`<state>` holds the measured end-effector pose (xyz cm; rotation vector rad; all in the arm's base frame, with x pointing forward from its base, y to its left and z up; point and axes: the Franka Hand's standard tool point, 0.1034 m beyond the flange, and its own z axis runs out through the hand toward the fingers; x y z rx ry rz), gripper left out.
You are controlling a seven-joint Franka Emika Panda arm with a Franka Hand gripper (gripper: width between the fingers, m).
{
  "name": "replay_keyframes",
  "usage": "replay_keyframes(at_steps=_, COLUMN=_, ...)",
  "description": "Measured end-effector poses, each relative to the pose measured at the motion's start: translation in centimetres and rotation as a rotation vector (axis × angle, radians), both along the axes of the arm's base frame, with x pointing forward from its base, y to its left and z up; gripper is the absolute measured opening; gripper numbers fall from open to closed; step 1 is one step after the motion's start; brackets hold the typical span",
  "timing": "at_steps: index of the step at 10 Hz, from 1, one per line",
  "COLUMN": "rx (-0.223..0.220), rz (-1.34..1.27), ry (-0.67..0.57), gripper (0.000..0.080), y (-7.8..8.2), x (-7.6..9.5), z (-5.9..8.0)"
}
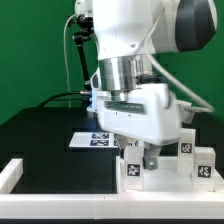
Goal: Assemble square table
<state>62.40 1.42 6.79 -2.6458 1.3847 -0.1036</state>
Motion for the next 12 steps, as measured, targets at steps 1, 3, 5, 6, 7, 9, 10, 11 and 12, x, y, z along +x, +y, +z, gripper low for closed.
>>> replay_keyframes(at_steps=1, rx=-0.004, rz=0.028, ry=-0.003, gripper=0.0646, y=-0.15, x=-0.01, z=-0.01)
replay_keyframes(at_steps=3, rx=-0.046, rz=0.258, ry=-0.021, gripper=0.0646, y=-0.36, x=0.04, z=0.06)
replay_keyframes(at_steps=5, rx=-0.137, rz=0.637, ry=-0.045, gripper=0.0649, y=-0.58, x=0.62, z=0.52)
replay_keyframes(at_steps=6, rx=-0.135, rz=0.623, ry=-0.042, gripper=0.0649, y=-0.65, x=0.52, z=0.43)
replay_keyframes(at_steps=7, rx=-0.134, rz=0.61, ry=-0.04, gripper=0.0649, y=-0.65, x=0.52, z=0.43)
replay_keyframes(at_steps=9, rx=-0.126, rz=0.55, ry=-0.036, gripper=0.0536, y=-0.61, x=0.52, z=0.42)
replay_keyframes(at_steps=10, rx=-0.115, rz=0.461, ry=-0.028, gripper=0.0349, y=-0.66, x=0.49, z=0.39)
replay_keyframes(at_steps=11, rx=-0.109, rz=0.4, ry=-0.021, gripper=0.0294, y=-0.88, x=0.43, z=0.33)
replay_keyframes(at_steps=12, rx=-0.104, rz=0.357, ry=-0.018, gripper=0.0294, y=-0.9, x=0.41, z=0.31)
